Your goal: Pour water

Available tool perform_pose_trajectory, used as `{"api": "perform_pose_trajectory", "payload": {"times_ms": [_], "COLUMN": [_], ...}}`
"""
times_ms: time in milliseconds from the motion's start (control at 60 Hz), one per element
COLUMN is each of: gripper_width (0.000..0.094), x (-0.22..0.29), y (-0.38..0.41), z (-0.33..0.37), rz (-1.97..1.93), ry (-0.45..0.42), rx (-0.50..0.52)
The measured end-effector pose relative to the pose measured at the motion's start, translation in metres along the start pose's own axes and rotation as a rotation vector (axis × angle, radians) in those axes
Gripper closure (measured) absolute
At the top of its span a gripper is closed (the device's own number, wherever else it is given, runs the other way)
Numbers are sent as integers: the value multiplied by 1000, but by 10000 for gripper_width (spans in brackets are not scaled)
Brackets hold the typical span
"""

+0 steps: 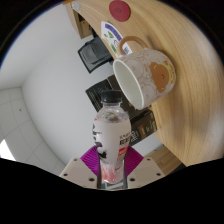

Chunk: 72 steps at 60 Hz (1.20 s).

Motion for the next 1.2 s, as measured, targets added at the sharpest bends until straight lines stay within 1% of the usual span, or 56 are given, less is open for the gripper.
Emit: {"api": "perform_pose_trajectory", "payload": {"times_ms": [133, 283, 417, 533, 683, 783, 833, 983, 1000, 1083, 1200], "gripper_width": [649, 649, 649, 647, 647, 646, 646, 648, 647, 649, 650], "x": [2, 1, 3, 17, 56, 92, 116, 187, 194, 224, 257], "y": [-4, 0, 31, 77, 123, 137, 135, 128, 115, 112, 93], "z": [-1, 3, 10, 24, 47, 53, 61, 66, 75, 76, 82], "rz": [0, 180, 534, 912, 1353, 1599, 1715, 1910, 1933, 1967, 1995], "ry": [16, 33, 46, 26, -25, -66, -76, -73, -79, -51, -7], "rx": [-17, -92, -122, -120, -139, -180, -220, -350, -350, -407, -444]}}
Point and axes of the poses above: the point between the fingertips, and its own axes, seen from behind it with the camera up: y to the left, x up, z backward, against the way the camera looks, the point moved 9 cm from there along z, backward, against the way the camera looks, and after that the axes turned 2 degrees about x, right-handed, at the moved point
